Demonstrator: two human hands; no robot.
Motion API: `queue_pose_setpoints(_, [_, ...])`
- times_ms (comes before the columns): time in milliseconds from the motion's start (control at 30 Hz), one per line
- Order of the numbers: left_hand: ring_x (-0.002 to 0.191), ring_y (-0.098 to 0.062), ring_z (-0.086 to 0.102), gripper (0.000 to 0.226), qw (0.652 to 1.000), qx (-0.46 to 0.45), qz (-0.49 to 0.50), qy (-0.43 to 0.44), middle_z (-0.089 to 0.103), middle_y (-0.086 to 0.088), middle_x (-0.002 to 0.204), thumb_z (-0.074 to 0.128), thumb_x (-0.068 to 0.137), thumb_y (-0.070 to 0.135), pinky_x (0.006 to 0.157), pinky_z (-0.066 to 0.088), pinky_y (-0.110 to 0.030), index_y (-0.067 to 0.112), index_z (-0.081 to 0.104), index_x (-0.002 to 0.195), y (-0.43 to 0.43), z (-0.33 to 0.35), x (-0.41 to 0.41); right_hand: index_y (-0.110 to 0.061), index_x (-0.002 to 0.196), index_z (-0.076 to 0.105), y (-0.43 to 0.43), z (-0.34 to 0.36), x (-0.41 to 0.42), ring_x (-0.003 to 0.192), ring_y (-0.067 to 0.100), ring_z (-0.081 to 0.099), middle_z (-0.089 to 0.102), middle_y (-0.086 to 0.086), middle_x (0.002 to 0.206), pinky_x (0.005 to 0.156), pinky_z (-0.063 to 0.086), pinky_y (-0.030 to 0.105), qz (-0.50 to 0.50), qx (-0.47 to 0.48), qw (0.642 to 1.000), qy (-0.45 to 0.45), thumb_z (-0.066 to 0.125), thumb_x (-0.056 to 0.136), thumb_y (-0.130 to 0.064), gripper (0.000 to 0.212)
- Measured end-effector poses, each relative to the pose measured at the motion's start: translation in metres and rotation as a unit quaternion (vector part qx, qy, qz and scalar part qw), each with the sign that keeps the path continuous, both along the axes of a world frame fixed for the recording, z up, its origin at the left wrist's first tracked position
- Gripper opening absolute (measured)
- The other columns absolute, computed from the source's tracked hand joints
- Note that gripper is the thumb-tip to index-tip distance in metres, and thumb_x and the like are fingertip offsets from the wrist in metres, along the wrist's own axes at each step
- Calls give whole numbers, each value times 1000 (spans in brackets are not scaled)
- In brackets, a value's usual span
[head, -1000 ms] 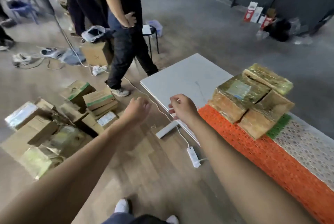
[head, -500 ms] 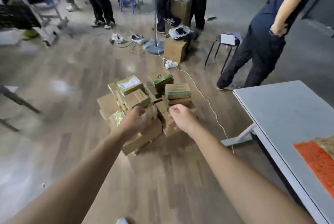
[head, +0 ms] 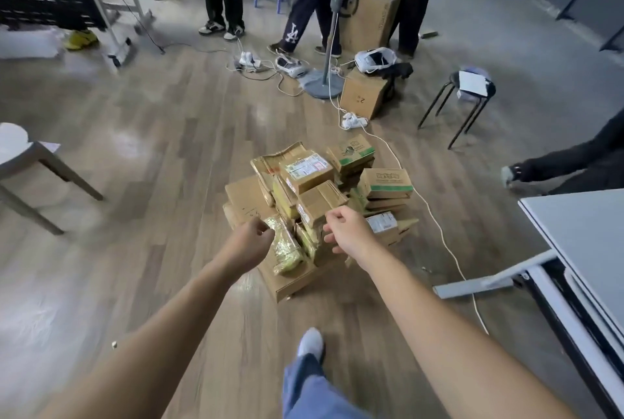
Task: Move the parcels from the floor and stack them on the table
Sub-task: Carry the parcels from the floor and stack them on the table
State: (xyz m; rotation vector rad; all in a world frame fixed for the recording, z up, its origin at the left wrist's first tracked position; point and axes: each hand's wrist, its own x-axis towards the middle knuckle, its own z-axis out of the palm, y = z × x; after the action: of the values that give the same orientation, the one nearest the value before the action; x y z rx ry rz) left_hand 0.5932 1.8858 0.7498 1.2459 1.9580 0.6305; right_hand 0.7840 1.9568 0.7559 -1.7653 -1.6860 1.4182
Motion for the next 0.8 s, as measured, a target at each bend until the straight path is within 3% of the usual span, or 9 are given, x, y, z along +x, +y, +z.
queue_pose_setpoints(133, [94, -17, 58, 26, 1000, -18, -8, -5, 62, -4, 110, 46, 93, 24, 79, 49, -31, 10, 59, 111, 41, -15, -35, -21, 112, 57, 45, -20, -37, 89, 24, 67, 64, -1, 98, 83, 58, 43, -1, -5, 1000, -14, 42, 100, -29, 21])
queue_pose_setpoints(300, [88, -13, 58, 25, 999, -35, -10, 33, 61, -4, 107, 46, 94, 24, 67, 46, -25, 9, 59, 108, 110, -24, -88, -19, 115, 57, 118, -49, -86, 76, 19, 59, 65, 3, 93, 66, 53, 35, -18, -34, 999, -2, 41, 99, -27, 24])
queue_pose_setpoints(533, [96, -18, 57, 26, 996, -79, -24, 45, 60, -5, 110, 45, 95, 22, 79, 46, -28, 7, 58, 113, 195, -35, -143, -23, 111, 55, 193, -69, -138, 84, 26, 66, 65, 3, 93, 77, 57, 45, -22, -65, 997, -16, 39, 100, -28, 20])
queue_pose_setpoints(700, [96, -19, 58, 27, 990, -119, -76, 26, 62, -6, 110, 45, 93, 23, 84, 50, -33, 8, 58, 111, 259, -64, -165, -25, 101, 54, 227, -94, -164, 82, 25, 66, 66, 2, 93, 64, 50, 34, -42, -82, 995, -23, 39, 100, -29, 16])
queue_pose_setpoints(800, [98, -24, 58, 27, 984, -139, -105, 32, 63, -8, 109, 45, 91, 23, 86, 50, -37, 9, 59, 109, 304, -85, -178, -25, 103, 56, 243, -115, -185, 90, 25, 68, 67, 1, 92, 75, 56, 43, -77, -101, 992, -16, 42, 97, -28, 16])
